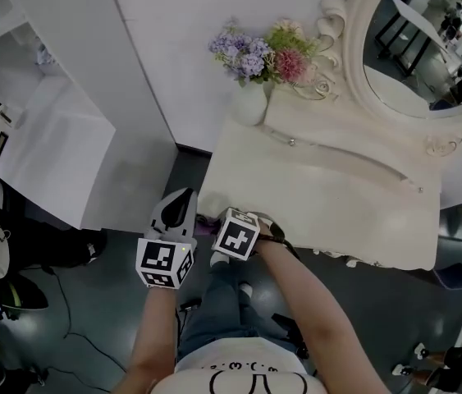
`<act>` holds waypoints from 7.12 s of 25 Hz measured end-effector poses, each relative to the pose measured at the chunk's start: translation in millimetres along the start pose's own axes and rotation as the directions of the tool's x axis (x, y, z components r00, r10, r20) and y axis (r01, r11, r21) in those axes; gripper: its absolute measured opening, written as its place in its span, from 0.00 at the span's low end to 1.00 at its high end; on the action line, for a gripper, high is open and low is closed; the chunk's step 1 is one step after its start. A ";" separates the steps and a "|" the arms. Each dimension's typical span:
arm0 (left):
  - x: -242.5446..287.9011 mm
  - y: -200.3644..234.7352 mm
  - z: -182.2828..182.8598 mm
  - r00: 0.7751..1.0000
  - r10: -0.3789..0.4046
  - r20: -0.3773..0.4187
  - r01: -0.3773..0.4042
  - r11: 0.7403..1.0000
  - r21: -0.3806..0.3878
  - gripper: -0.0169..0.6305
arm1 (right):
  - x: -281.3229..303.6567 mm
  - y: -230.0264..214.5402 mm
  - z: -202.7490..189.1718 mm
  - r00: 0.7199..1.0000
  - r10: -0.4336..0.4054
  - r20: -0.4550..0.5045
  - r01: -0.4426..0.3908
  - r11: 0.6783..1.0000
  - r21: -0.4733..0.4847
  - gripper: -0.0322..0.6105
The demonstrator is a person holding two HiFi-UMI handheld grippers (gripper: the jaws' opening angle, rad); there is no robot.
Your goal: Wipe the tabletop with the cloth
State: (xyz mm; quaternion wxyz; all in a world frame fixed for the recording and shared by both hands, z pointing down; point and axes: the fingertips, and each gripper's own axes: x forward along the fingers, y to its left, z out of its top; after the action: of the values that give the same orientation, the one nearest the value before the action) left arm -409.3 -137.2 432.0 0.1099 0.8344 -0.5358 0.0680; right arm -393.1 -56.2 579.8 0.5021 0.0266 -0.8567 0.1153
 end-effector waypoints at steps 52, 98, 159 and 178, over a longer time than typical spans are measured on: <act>138.1 -29.2 3.0 0.981 -0.178 -0.075 0.178 0.984 -0.015 0.03 | -86.6 -277.3 -94.9 0.761 -0.631 -0.152 0.643 0.765 0.042 0.16; 101.0 -88.3 6.6 0.999 -0.042 -0.008 0.041 0.995 -0.090 0.03 | -159.9 -120.2 -135.0 0.999 -0.036 0.022 0.032 0.987 0.157 0.16; 93.9 -166.7 -7.1 0.992 -0.121 -0.025 0.118 0.990 -0.079 0.03 | -113.0 -31.0 -200.5 0.971 0.127 -0.204 -0.099 0.985 0.143 0.16; 71.6 -258.4 -5.3 0.999 -0.031 0.022 0.033 0.996 -0.089 0.03 | -225.6 -70.2 -256.0 0.966 -0.256 0.037 0.251 0.962 0.104 0.16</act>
State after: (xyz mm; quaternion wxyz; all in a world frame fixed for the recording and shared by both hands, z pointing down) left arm -144.6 -94.9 425.1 0.1425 0.8377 -0.5261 0.0336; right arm -51.6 -82.9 516.5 0.4891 0.1639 -0.8518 0.0914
